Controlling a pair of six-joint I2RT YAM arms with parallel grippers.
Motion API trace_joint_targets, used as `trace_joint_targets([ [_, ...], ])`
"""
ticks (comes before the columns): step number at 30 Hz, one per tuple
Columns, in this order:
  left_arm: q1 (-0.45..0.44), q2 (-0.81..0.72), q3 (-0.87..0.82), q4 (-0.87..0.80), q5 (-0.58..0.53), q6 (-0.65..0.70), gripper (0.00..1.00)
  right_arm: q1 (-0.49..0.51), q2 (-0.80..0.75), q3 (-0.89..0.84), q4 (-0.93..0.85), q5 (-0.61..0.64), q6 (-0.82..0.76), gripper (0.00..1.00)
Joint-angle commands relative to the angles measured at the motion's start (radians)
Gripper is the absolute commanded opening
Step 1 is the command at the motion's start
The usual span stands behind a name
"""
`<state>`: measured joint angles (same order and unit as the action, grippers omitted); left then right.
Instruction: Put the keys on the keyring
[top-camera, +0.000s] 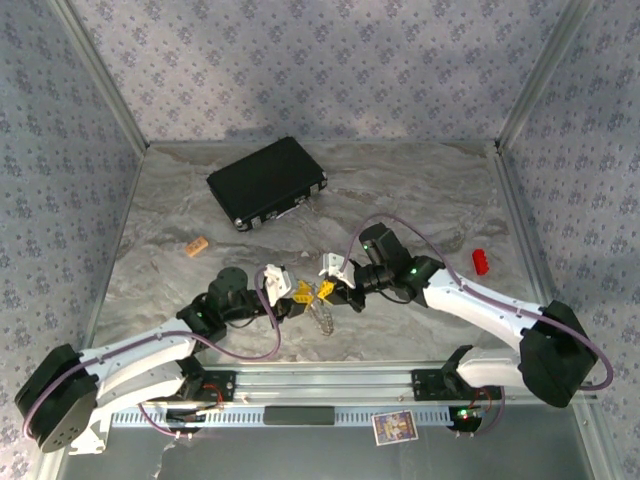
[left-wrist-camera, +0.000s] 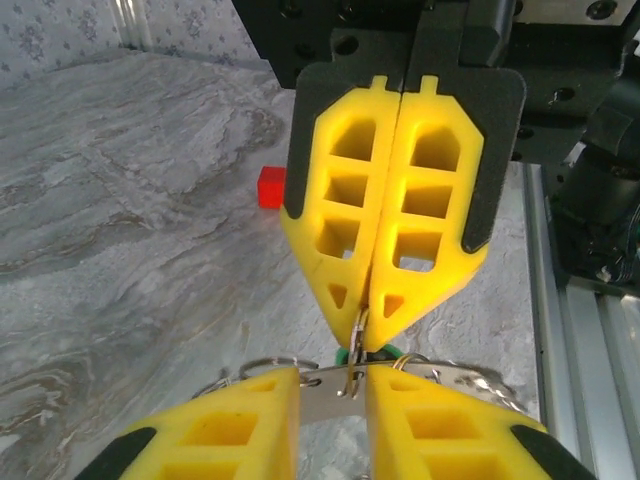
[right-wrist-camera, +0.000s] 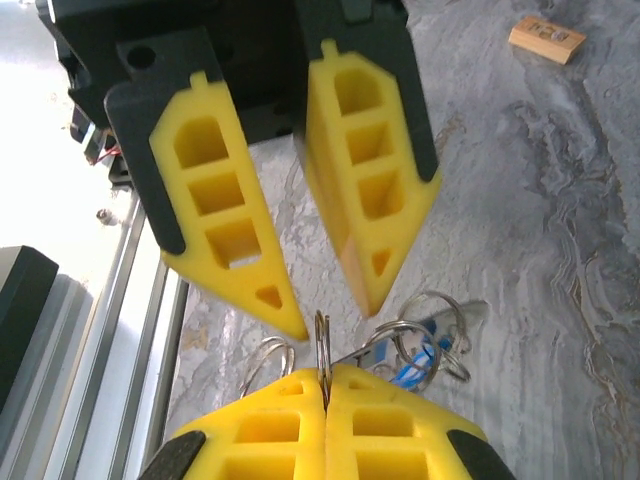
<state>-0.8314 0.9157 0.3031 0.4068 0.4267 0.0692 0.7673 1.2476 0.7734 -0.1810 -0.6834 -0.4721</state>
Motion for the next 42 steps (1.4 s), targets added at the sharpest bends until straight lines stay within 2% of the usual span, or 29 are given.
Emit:
trace_joint_targets([
  [1,-0.003,-0.031,0.076,-0.157,-0.026,0.073,0.24,0.008,0.003,0.075,-0.100,0.032,-0.071,0.00],
  [5,-0.004,-0.014,0.123,-0.252,-0.016,0.109,0.24,0.018,0.013,0.124,-0.187,0.078,-0.126,0.00],
  [13,-0.003,0.010,0.132,-0.200,0.030,0.100,0.24,0.057,0.035,0.179,-0.230,0.117,-0.161,0.00],
  [19,-0.003,0.022,0.144,-0.201,0.050,0.107,0.18,0.089,0.065,0.209,-0.242,0.126,-0.177,0.00],
  [25,-0.002,0.021,0.144,-0.202,0.058,0.113,0.07,0.087,0.060,0.202,-0.235,0.121,-0.171,0.00],
  [26,-0.003,0.020,0.143,-0.200,0.061,0.115,0.05,0.084,0.053,0.196,-0.228,0.115,-0.165,0.01],
  [28,-0.003,0.024,0.139,-0.194,0.068,0.115,0.01,0.063,0.033,0.168,-0.189,0.086,-0.135,0.11],
  [32,-0.002,0.028,0.116,-0.131,0.075,0.092,0.00,0.012,0.000,0.081,-0.059,0.009,-0.047,0.23],
  [36,-0.003,0.037,0.074,-0.011,0.076,0.040,0.00,0.000,0.000,0.032,0.031,-0.031,0.007,0.24],
  [42,-0.001,0.040,0.043,0.063,0.076,0.011,0.00,-0.010,0.004,0.010,0.037,-0.029,0.003,0.22],
])
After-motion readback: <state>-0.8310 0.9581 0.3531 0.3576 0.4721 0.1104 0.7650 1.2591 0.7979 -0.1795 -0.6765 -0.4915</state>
